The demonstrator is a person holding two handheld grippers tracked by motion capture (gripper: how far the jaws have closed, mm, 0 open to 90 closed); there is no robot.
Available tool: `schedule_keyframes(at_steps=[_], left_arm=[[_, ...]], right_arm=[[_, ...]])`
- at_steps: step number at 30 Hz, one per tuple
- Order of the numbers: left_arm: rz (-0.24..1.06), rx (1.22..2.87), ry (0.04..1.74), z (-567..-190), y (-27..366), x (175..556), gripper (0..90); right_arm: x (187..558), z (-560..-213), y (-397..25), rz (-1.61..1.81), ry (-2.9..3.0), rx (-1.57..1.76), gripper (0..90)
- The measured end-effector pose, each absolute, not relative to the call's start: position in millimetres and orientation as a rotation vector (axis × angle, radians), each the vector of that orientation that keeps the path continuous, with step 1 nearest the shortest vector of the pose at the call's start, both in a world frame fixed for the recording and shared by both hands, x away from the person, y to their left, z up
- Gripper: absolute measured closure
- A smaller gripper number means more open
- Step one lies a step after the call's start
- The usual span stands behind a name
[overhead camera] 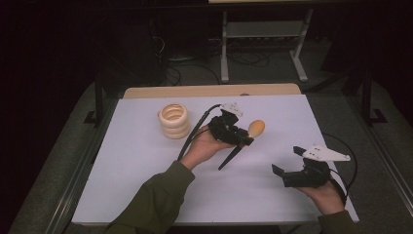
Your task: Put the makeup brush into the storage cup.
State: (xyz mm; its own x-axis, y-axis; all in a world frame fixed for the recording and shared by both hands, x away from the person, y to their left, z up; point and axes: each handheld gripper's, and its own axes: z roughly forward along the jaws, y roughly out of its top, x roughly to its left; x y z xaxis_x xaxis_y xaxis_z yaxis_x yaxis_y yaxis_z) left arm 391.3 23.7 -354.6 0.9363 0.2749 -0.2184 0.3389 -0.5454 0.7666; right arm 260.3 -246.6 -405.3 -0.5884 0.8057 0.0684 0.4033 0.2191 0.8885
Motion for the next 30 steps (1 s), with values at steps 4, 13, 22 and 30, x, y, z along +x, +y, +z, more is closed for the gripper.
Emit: schedule_keyframes(at_steps=[4,13,22,30], left_arm=[[-0.105,2.13,0.436,-350,33,390,62.3],[-0.096,2.079,0.424,-343,47,386,62.3],[-0.077,2.023,0.415,-337,62,380,62.3],[-0.049,1.998,0.402,-331,73,379,62.4]], right_arm=[[260,-406,-246,1.329,2.092,1.114,0.0],[260,-407,-245,1.328,2.095,1.116,0.0],[261,-407,-246,1.326,2.095,1.117,0.0],[261,-406,-245,1.324,2.094,1.114,0.0]])
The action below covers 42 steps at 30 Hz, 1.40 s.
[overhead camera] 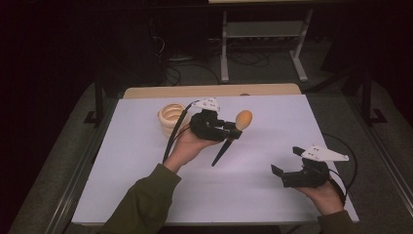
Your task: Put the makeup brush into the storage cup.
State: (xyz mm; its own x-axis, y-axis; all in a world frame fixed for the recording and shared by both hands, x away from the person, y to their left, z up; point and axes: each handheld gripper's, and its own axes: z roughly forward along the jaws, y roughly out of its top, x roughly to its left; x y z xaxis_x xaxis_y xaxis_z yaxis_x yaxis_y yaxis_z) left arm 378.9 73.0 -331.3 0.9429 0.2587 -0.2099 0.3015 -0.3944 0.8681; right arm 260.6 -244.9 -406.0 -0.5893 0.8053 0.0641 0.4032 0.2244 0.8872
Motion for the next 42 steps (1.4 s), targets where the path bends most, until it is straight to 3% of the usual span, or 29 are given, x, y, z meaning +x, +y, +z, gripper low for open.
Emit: schedule_keyframes(at_steps=[42], left_arm=[[0.107,1.865,0.522,-306,153,394,62.5]], right_arm=[[260,-405,-244,1.326,2.091,1.116,0.0]])
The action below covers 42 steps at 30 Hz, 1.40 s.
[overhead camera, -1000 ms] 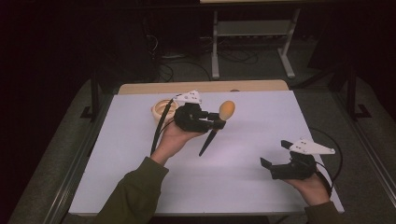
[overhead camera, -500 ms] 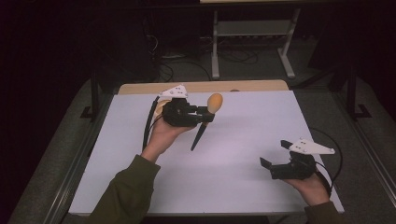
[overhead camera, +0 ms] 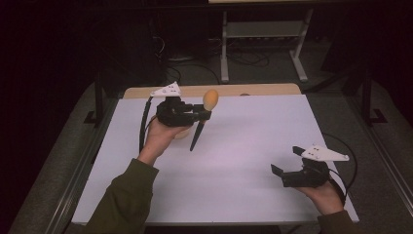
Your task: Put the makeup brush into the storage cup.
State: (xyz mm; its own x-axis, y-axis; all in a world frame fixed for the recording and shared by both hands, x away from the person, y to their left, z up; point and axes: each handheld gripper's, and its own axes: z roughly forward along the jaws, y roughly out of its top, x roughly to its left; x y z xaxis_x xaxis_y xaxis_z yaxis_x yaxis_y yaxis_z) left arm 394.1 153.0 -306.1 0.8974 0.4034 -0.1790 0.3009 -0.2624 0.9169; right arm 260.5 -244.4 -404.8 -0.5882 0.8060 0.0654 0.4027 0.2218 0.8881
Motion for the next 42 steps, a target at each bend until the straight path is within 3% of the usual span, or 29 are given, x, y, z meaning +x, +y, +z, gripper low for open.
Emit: schedule_keyframes(at_steps=[42], left_arm=[[0.295,1.797,0.67,-294,212,419,62.6]], right_arm=[[261,-405,-245,1.328,2.087,1.121,0.0]])
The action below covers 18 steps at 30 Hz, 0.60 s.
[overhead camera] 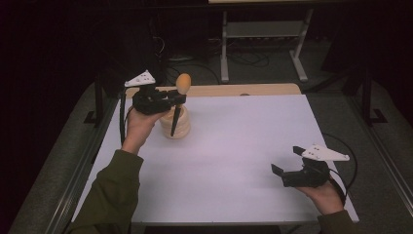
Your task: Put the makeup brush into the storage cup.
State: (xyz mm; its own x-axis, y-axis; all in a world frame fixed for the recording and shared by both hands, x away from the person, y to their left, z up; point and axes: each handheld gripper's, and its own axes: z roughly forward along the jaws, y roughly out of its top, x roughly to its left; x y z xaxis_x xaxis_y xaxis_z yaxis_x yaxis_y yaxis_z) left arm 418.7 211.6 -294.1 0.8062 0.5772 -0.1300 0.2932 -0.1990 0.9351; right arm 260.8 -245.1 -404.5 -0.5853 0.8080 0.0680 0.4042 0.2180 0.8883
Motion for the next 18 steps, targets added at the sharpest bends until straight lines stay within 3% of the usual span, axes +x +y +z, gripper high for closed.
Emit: schedule_keyframes(at_steps=[18], left_arm=[[0.379,1.767,0.729,-291,225,433,62.6]], right_arm=[[260,-403,-247,1.331,2.079,1.122,0.0]])
